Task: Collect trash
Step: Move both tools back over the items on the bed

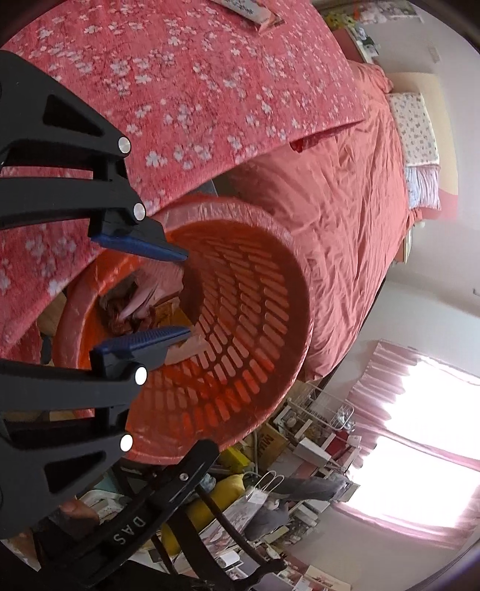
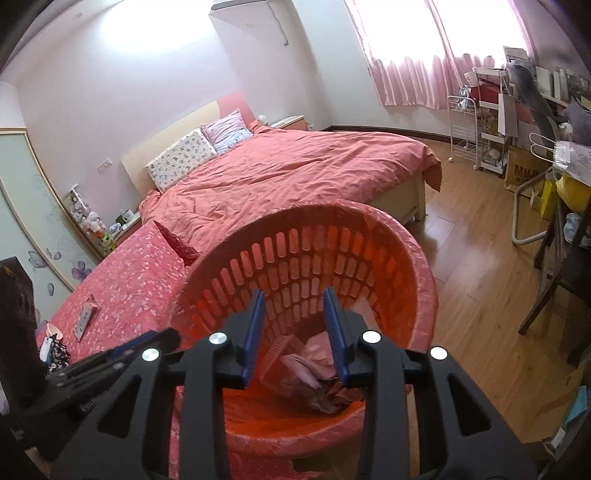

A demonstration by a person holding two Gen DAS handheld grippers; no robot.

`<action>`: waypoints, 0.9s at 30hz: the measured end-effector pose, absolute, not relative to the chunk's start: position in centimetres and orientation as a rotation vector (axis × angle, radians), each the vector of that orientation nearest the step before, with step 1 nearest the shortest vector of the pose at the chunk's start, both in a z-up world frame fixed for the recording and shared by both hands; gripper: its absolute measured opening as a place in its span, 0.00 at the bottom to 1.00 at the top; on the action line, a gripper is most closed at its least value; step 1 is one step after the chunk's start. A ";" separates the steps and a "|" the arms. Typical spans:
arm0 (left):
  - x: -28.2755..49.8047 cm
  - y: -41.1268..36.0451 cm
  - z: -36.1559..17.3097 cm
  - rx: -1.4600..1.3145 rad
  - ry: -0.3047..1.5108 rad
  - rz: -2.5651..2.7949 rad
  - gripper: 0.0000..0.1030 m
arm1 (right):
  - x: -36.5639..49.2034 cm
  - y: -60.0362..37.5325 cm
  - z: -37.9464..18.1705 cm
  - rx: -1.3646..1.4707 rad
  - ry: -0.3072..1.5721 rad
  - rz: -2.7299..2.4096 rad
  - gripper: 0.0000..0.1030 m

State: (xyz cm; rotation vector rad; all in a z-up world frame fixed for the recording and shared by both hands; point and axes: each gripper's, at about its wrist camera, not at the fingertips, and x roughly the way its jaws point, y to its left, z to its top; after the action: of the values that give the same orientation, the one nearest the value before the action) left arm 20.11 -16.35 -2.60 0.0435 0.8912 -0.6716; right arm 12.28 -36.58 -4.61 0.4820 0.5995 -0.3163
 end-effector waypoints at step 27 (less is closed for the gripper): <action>17.7 1.0 1.1 0.014 0.765 -0.298 0.51 | 12.4 -24.6 -0.7 0.308 0.634 -0.143 0.51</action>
State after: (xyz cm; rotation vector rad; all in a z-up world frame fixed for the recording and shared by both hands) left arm 17.68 1.02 1.07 0.0141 0.7648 -0.2982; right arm 12.39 -24.57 -0.73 0.3080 0.6335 -0.1426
